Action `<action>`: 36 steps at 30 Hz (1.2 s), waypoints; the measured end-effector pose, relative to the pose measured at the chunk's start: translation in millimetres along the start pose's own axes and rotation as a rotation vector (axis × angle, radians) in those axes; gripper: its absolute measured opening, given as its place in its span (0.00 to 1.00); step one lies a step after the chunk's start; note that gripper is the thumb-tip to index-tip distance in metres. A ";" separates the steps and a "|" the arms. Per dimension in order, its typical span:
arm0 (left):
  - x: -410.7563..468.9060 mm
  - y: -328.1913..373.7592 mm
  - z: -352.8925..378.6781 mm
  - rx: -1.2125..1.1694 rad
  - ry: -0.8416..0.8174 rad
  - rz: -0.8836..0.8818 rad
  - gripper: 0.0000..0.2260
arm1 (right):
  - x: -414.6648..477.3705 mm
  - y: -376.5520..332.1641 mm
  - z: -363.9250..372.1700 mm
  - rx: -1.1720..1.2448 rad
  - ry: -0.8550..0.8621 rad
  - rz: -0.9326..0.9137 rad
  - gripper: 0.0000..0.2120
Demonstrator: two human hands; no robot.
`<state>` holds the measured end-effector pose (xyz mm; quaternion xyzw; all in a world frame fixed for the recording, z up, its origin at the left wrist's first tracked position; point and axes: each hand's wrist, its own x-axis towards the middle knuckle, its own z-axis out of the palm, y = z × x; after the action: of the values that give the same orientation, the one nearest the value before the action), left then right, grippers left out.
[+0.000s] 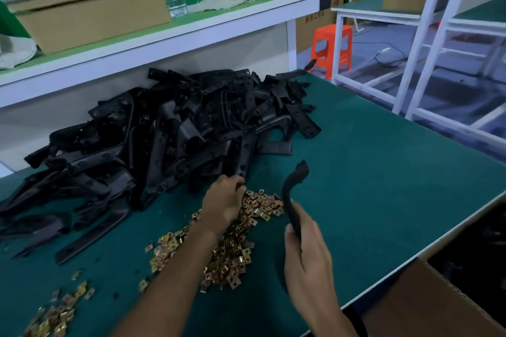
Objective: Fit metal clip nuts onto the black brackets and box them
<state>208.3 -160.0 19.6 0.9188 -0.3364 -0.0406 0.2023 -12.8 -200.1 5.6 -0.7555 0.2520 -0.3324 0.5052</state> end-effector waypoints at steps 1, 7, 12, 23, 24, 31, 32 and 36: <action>4.6 0.7 1.0 -0.034 0.011 -0.016 0.09 | 1.9 -1.3 -0.4 -0.025 0.003 -0.013 0.18; 0.2 -7.7 -3.4 -0.076 0.011 0.020 0.05 | 3.4 4.2 -0.6 -0.209 -0.022 -0.044 0.24; 0.1 -9.5 -11.6 -0.067 0.016 0.003 0.09 | 1.3 7.9 4.8 -0.233 -0.044 -0.070 0.24; 1.5 10.1 -21.3 -0.154 -0.109 -0.051 0.09 | 3.7 3.0 3.2 -0.291 -0.088 -0.012 0.29; -4.6 10.7 -24.3 -0.194 -0.092 -0.043 0.08 | 3.7 2.7 2.2 -0.305 -0.108 -0.014 0.30; -69.2 6.2 -71.0 -0.953 0.037 -0.130 0.04 | 4.2 -2.4 -0.7 -0.463 -0.221 -0.099 0.33; -81.7 3.5 -78.5 -0.998 0.037 -0.136 0.04 | 3.5 -3.6 -0.8 -0.487 -0.214 -0.131 0.32; -121.2 -8.3 -96.3 -0.960 0.025 -0.150 0.03 | 0.6 -7.5 1.4 -0.532 -0.224 -0.228 0.29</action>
<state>140.2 -44.2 96.9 0.7439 -0.2101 -0.1947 0.6037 -11.0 -197.0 12.3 -0.9166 0.1867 -0.2241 0.2736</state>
